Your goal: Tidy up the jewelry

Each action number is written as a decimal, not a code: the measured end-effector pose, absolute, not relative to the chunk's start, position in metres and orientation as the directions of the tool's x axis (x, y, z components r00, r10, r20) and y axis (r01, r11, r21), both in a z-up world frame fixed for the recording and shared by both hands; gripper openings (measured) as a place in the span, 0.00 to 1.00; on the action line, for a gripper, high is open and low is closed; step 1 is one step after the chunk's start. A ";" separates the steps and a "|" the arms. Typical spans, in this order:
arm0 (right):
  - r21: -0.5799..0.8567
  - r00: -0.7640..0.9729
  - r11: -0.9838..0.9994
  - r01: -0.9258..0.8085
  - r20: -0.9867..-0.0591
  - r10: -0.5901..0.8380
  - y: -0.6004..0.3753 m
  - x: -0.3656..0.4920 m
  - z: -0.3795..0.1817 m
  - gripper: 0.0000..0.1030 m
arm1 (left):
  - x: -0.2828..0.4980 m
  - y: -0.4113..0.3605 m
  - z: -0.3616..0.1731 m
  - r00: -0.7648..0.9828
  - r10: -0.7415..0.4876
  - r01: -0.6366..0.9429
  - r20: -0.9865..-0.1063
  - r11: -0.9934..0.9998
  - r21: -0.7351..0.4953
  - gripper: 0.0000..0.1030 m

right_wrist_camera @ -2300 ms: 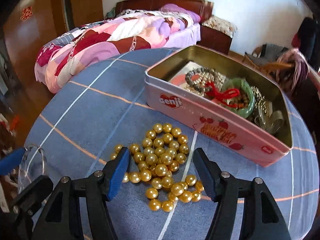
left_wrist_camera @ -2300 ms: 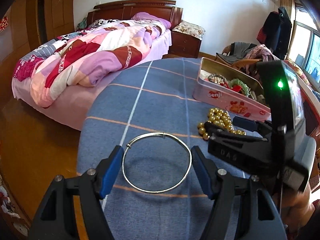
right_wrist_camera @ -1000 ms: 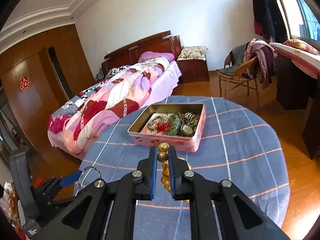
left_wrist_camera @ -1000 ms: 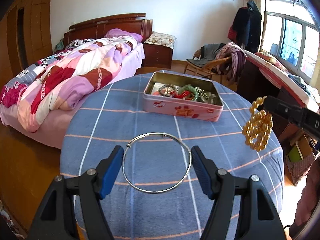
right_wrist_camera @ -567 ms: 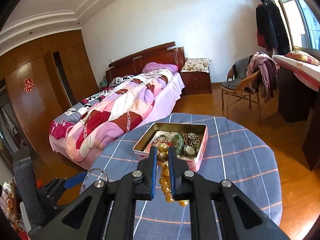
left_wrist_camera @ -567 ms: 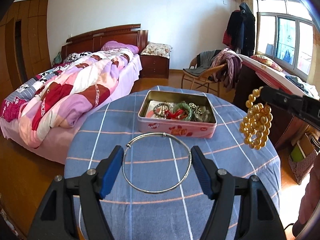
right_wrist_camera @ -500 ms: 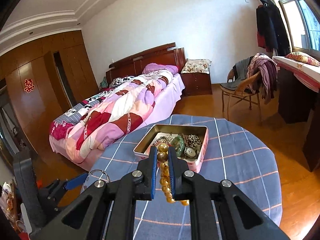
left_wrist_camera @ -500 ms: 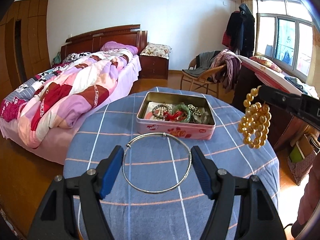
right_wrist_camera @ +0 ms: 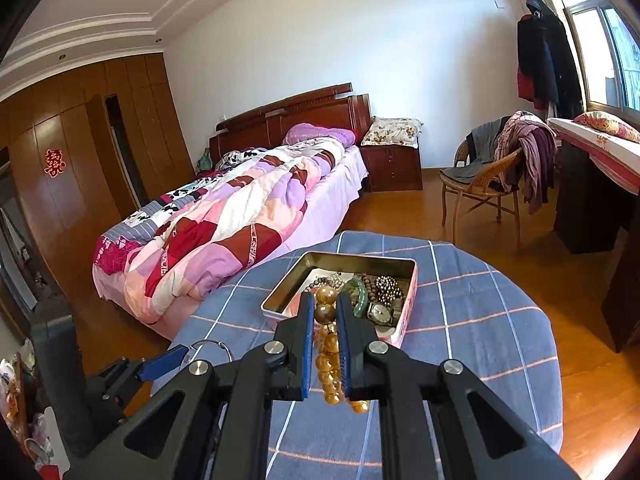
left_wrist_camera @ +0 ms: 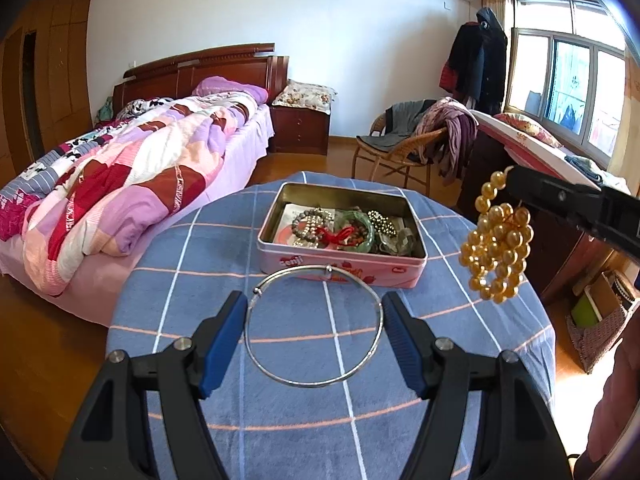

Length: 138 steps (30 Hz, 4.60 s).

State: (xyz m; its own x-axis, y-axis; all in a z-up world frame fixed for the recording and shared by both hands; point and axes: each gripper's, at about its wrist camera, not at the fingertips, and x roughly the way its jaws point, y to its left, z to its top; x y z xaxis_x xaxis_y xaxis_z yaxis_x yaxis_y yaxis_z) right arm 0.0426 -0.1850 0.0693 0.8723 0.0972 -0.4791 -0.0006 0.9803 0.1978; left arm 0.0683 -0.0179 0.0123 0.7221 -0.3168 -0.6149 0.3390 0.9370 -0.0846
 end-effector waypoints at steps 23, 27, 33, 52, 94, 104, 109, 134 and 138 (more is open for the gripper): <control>0.197 0.874 0.980 0.014 -0.479 0.084 -0.198 0.147 0.073 0.10 | 0.157 -0.042 0.015 0.720 -0.373 0.337 -0.585 0.925 -0.175 0.68; 0.201 0.870 0.978 0.055 -0.490 0.051 -0.207 0.177 0.061 0.10 | 0.180 -0.055 0.013 0.727 -0.370 0.337 -0.578 0.926 -0.168 0.68; 0.204 0.831 0.974 0.103 -0.556 0.028 -0.220 0.213 0.028 0.10 | 0.205 -0.078 -0.006 0.701 -0.351 0.349 -0.620 0.928 -0.130 0.68; 0.256 0.694 0.955 0.151 -0.715 0.082 -0.242 0.261 -0.057 0.36 | 0.232 -0.105 -0.057 0.616 -0.218 0.297 -0.757 0.954 -0.033 0.70; 0.147 0.878 0.961 0.236 -0.456 -0.146 -0.192 -0.011 0.052 0.68 | 0.032 -0.025 0.032 0.827 -0.093 0.126 -0.555 0.992 0.021 1.00; 0.114 0.933 0.966 0.230 -0.307 -0.186 -0.175 -0.064 0.091 0.68 | -0.011 -0.007 0.063 0.900 -0.070 0.089 -0.430 0.996 0.024 1.00; 0.110 0.946 0.964 0.242 -0.249 -0.209 -0.167 -0.078 0.106 0.69 | -0.021 -0.002 0.075 0.921 -0.068 0.082 -0.385 0.996 0.020 1.00; 0.116 0.952 0.966 0.233 -0.229 -0.202 -0.168 -0.084 0.110 0.70 | -0.031 -0.003 0.079 0.931 -0.080 0.100 -0.356 0.994 0.038 1.00; 0.115 0.953 0.966 0.233 -0.227 -0.203 -0.168 -0.084 0.110 0.70 | -0.032 -0.003 0.080 0.932 -0.080 0.098 -0.353 0.995 0.034 1.00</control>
State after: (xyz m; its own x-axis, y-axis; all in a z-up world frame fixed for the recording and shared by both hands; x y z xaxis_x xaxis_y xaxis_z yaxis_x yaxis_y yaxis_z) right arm -0.0841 -0.1683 0.1103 0.9525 -0.2026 -0.2273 0.2328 0.9658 0.1147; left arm -0.0321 -0.0027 0.0796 0.9322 -0.0798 -0.3531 0.0981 0.9946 0.0341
